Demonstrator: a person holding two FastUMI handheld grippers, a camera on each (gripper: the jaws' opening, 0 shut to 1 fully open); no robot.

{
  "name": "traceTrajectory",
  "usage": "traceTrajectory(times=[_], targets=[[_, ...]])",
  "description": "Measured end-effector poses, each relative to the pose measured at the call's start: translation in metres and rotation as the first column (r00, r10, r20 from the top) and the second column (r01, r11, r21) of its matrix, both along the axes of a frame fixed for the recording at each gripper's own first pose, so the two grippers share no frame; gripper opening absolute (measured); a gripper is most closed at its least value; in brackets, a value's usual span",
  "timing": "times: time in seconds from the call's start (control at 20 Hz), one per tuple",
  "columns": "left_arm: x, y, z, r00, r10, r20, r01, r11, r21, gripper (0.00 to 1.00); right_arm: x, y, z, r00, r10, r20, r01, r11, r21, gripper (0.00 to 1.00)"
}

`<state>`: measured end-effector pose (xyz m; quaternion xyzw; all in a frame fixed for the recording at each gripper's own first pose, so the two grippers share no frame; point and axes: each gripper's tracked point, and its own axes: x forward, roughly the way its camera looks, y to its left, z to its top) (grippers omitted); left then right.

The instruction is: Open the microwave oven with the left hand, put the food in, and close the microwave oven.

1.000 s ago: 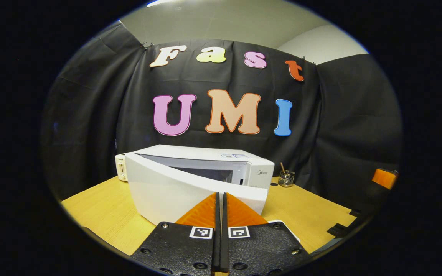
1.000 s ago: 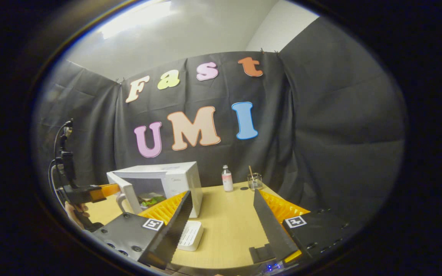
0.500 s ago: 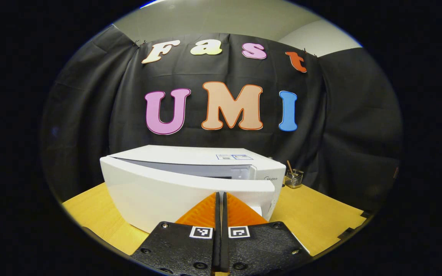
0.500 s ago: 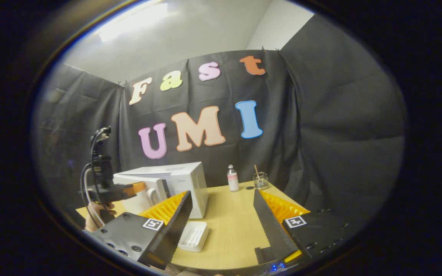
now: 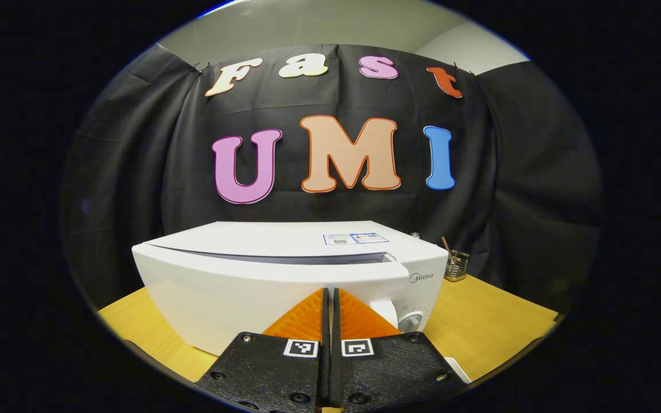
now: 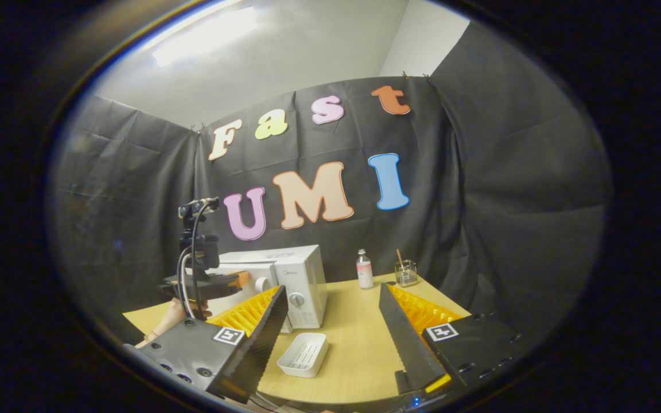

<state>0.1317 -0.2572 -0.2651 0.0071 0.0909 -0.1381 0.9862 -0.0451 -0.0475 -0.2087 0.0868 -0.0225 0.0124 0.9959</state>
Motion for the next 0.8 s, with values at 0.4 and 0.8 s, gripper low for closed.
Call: traceTrajectory(times=[0.4,0.8], targets=[[0.009,-0.003,0.0,1.0,0.011,0.0,-0.011,1.0,0.002,0.0,-0.007,0.014,0.015,0.997,0.048,0.06,-0.047,0.999,-0.007,0.92],[0.01,-0.001,0.0,0.999,0.049,0.004,-0.049,0.999,0.014,0.01,-0.007,0.008,0.01,0.999,0.037,0.037,-0.036,0.999,-0.014,0.92]])
